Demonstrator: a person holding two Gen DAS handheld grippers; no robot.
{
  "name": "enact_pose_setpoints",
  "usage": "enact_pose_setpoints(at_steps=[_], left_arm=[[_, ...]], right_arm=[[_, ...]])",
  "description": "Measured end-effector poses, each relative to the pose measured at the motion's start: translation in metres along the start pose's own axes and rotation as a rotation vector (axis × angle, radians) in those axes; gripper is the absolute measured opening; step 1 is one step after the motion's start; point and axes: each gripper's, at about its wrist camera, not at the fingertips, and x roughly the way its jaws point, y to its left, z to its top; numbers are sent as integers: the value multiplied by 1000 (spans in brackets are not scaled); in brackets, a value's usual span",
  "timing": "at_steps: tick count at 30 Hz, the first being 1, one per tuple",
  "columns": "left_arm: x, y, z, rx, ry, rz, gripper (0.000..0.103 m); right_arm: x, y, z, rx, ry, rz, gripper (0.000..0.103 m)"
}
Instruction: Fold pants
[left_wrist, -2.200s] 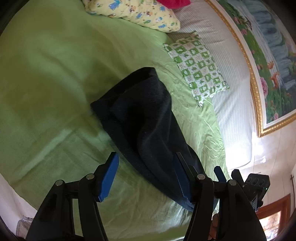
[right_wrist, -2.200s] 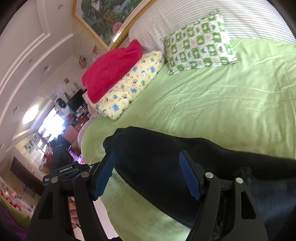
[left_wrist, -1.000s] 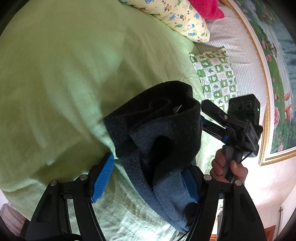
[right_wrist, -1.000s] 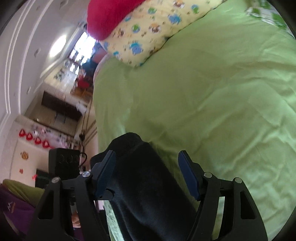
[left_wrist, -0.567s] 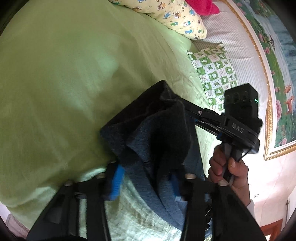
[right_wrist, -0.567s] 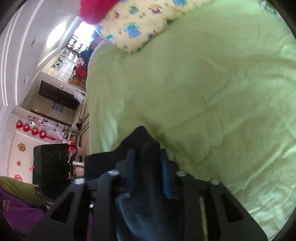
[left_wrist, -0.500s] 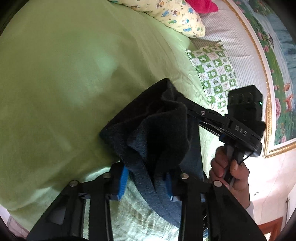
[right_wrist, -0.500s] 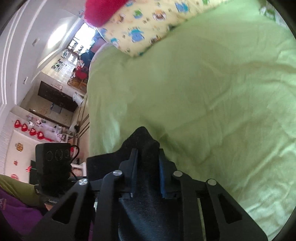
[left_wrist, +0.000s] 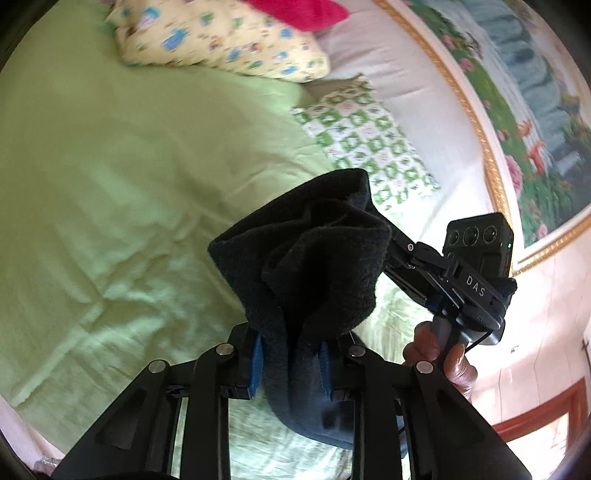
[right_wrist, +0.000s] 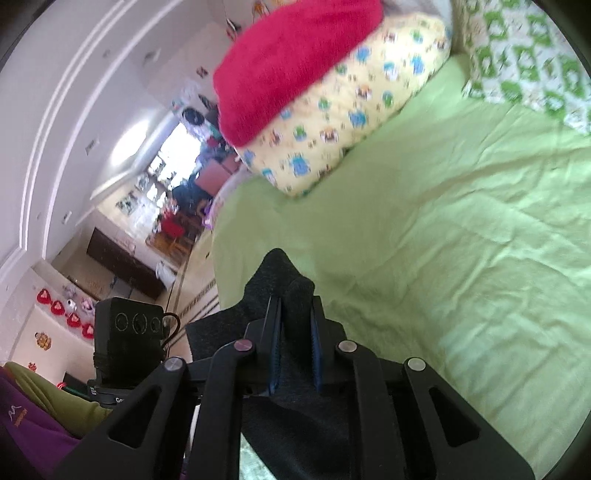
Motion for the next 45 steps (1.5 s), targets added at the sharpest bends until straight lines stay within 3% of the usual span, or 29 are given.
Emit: enact_pose_setpoints(at_steps=[13,23,33,45], left_arm=[[-9,-84,-39,198,37,-94,24],[13,-145,-86,322,133,-134,24],[45,-187,-133,431,234,-138,24],[72,-209,-166,512,296,-107,24]], right_arm=[[-108,11,-52,49,-301,-57,14],[-171,-3,-108,149,-487,-81,13],[-218,-24,-166,242,-606,-94,13],[-248,-45,-211,309,-658,-126,13]])
